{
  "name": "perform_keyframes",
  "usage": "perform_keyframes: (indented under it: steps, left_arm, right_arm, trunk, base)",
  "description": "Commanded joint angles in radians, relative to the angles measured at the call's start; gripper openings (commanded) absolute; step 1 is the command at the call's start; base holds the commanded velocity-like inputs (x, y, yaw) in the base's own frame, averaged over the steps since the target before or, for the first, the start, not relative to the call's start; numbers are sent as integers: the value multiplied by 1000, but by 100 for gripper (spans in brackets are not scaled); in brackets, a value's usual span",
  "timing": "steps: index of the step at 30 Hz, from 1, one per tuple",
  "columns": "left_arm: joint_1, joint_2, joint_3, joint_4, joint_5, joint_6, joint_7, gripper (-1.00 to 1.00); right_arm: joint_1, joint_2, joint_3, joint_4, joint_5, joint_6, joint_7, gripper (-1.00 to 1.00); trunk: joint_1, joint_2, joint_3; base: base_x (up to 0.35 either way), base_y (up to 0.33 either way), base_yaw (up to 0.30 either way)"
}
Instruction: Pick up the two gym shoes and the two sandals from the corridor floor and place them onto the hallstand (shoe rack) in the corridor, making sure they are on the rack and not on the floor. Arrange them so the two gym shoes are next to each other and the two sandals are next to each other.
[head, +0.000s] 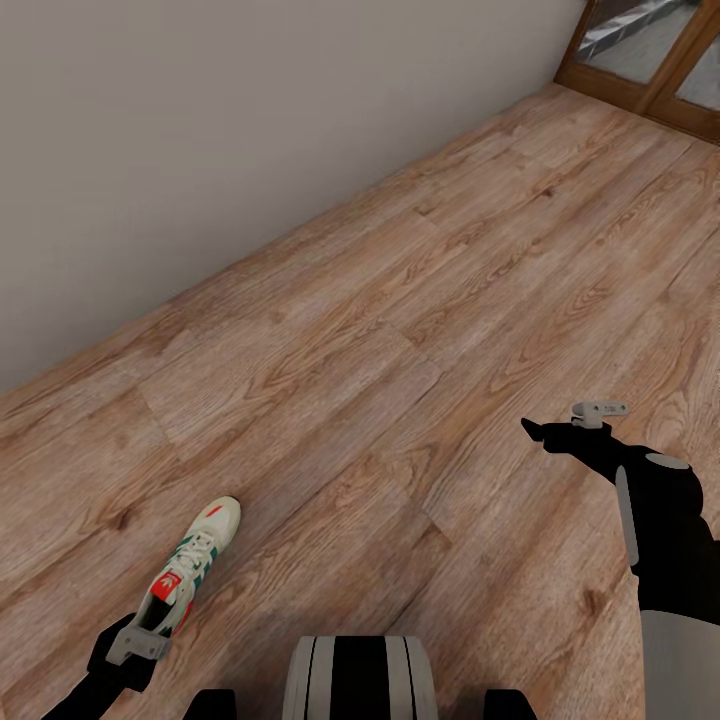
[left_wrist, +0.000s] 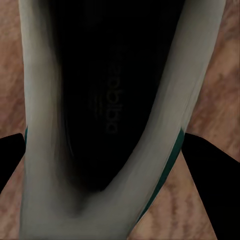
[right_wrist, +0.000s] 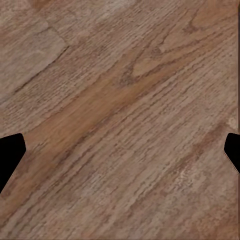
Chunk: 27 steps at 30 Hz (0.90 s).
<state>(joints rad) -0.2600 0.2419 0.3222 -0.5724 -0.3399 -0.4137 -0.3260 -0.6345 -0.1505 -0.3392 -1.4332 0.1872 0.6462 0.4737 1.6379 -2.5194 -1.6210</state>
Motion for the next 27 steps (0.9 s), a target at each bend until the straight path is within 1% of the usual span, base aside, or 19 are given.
perform_keyframes:
  steps: [1, 27]
  left_arm:
    - [-1, -1, 7, 0, -10, -5, -7, -100]
    - [0, -2, 8, 0, -10, -1, -2, -100]
  right_arm:
    - [-1, 0, -1, -1, 11, 3, 9, 100]
    - [-1, 0, -1, -1, 11, 1, 9, 100]
  trunk:
    - [-1, 0, 3]
    - [-12, 6, 104]
  base:
    - [0, 0, 0]
    - [0, 0, 0]
